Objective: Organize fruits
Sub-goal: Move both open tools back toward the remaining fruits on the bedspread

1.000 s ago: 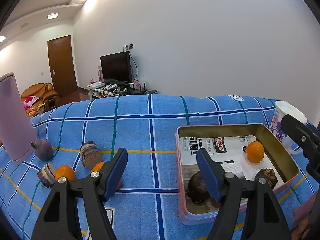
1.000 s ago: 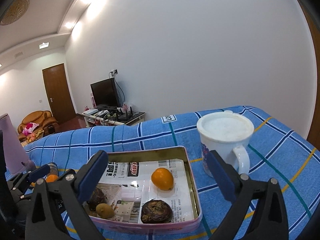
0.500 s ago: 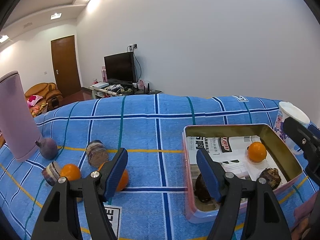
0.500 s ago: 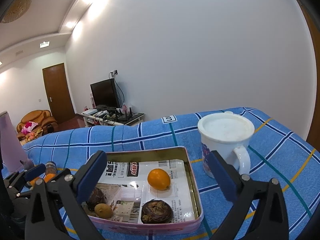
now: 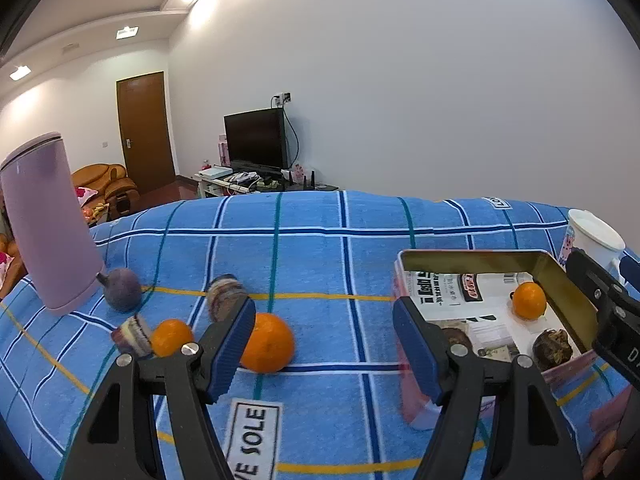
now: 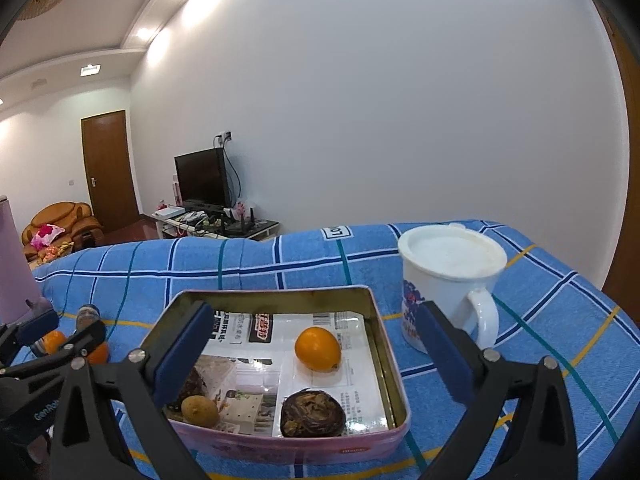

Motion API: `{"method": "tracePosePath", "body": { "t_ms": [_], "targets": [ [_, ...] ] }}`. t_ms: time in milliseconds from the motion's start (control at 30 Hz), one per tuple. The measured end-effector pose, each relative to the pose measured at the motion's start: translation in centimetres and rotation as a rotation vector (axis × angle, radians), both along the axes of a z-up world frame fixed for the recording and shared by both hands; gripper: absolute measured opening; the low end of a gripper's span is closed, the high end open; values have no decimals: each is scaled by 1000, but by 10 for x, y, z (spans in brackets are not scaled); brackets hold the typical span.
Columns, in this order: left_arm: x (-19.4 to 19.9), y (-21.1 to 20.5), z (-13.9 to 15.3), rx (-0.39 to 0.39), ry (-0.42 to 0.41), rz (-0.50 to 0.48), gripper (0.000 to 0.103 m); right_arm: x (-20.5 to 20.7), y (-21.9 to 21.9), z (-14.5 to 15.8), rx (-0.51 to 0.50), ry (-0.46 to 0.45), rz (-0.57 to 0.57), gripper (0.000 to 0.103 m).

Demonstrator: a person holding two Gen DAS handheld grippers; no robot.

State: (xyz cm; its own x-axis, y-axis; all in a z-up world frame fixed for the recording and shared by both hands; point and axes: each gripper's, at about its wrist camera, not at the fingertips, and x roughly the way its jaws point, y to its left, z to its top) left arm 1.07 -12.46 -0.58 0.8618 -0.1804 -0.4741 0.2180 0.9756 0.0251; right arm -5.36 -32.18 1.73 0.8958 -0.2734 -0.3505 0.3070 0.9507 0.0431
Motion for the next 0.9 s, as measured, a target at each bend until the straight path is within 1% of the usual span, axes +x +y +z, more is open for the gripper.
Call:
{"method": "tracePosePath", "body": {
  "t_ms": [267, 367, 500, 600, 733, 900],
  "targets": [
    [-5, 22, -2, 50, 12, 19, 72, -5, 14, -1, -20, 14, -22, 103],
    [-4, 36, -3, 78, 10, 21, 72, -6, 20, -1, -10, 22, -29, 103],
    [1, 53, -4, 109, 17, 29, 72, -7, 30, -3, 31, 40, -9, 103],
    [7, 69, -6, 124, 26, 39, 72, -10, 40, -4, 32, 45, -1, 103],
    [14, 91, -6, 130, 24, 51, 72, -12, 58, -6, 32, 55, 13, 103],
    [22, 117, -6, 101, 37, 65, 72, -8, 82, -8, 35, 71, 36, 103]
  ]
}}
